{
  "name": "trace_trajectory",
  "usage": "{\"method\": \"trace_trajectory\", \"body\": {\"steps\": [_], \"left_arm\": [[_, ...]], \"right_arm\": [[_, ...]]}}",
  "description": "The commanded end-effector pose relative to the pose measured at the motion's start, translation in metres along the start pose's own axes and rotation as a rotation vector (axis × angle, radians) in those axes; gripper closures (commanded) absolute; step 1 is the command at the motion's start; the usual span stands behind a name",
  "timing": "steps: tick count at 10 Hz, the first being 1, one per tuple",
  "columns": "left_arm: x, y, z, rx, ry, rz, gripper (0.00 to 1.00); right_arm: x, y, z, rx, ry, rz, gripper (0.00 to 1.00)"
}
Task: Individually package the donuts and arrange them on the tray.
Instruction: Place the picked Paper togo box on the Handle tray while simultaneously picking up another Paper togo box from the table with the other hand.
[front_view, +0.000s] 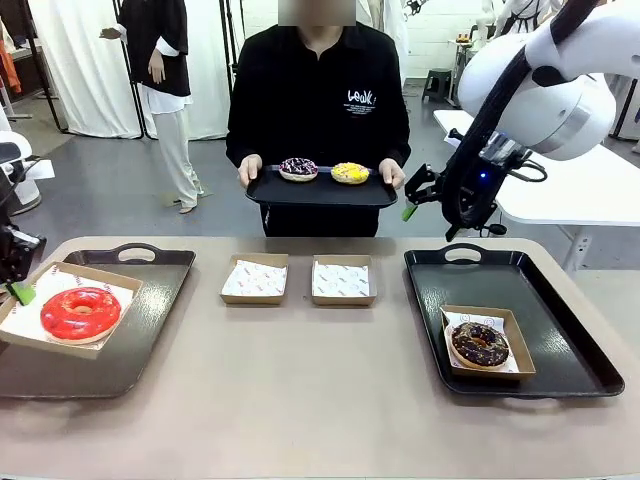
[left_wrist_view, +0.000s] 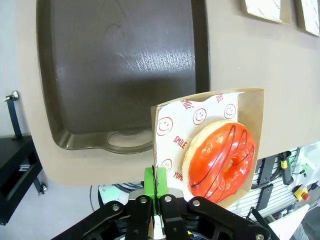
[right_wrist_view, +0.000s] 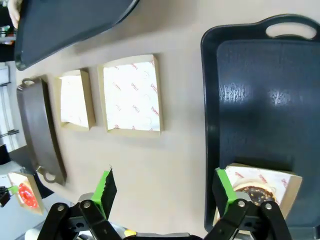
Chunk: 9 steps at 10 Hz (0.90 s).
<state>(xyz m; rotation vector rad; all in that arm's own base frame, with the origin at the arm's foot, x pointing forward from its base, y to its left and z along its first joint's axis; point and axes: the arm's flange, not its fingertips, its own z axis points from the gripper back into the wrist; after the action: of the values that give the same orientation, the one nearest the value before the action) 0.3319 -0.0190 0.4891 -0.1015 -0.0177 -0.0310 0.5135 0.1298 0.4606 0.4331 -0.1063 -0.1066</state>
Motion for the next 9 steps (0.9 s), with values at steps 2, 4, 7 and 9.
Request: {"method": "trace_trajectory", "body": {"steps": [2, 4, 7, 9], "left_arm": [[-0.001, -0.004, 0.002, -0.005, -0.005, -0.008, 0.99], [-0.001, -0.004, 0.002, -0.005, -0.005, -0.008, 0.99], [-0.001, -0.004, 0.002, -0.005, -0.005, -0.008, 0.99], [0.005, 0.002, -0.009, 0.055, -0.033, 0.021, 0.99]], "right_arm": [[0.004, -0.004, 0.005, 0.002, -0.005, -0.008, 0.00], [0.004, -0.004, 0.005, 0.002, -0.005, -0.008, 0.00], [0.004, -0.004, 0.005, 0.002, -0.005, -0.008, 0.00], [0.011, 0.006, -0.005, -0.031, -0.023, -0.011, 0.00]]}}
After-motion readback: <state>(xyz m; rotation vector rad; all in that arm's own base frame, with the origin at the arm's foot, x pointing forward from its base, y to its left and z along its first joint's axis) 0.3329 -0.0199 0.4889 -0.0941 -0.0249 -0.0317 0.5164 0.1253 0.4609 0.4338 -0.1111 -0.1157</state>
